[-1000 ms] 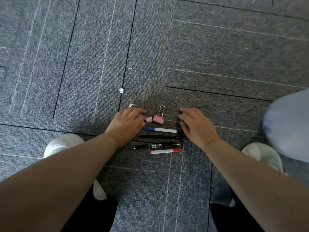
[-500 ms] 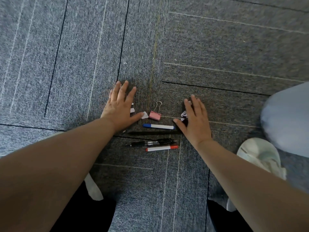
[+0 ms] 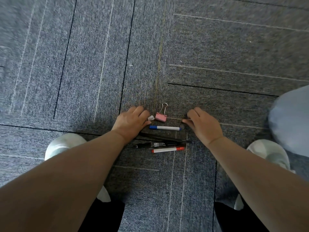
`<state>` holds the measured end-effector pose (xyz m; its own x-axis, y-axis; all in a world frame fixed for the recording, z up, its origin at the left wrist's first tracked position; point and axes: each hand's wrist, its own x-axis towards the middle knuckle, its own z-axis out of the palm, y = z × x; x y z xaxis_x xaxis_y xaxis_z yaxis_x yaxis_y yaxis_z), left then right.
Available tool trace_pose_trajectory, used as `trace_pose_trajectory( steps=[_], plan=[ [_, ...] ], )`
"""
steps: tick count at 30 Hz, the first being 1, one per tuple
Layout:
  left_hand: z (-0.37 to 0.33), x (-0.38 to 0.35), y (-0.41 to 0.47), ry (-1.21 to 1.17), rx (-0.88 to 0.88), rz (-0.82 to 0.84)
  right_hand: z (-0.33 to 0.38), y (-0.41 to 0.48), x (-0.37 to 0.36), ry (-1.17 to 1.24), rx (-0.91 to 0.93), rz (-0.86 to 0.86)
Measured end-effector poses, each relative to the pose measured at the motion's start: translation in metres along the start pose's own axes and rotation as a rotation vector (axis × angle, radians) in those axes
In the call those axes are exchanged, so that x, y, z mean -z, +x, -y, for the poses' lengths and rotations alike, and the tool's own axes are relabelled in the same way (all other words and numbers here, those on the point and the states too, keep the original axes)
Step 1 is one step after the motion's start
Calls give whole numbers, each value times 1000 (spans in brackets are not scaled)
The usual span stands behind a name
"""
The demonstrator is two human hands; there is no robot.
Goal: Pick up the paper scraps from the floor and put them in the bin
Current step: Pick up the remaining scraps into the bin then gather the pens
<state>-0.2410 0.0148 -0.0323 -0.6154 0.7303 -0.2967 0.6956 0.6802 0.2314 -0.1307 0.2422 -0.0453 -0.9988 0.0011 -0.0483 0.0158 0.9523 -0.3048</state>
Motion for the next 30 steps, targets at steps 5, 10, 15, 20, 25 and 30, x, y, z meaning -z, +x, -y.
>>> trace_pose_trajectory(
  steps=[5,10,15,20,25,30],
  plan=[
    [-4,8,3,-105,106,29,-7,-12,3,47,-34,50],
    [-23,71,13,-154,117,-41,-14,-14,54,84,-68,22],
    [-91,159,38,-175,-18,-170,3,-1,154,155,-25,-214],
    [-192,238,55,-252,-245,-364,-10,-42,287,142,-12,-495],
    [-305,282,66,-305,-462,-405,-79,-125,362,68,-332,-647],
    [-401,264,89,-148,-493,-145,-133,-187,351,75,-795,-126]
  ],
)
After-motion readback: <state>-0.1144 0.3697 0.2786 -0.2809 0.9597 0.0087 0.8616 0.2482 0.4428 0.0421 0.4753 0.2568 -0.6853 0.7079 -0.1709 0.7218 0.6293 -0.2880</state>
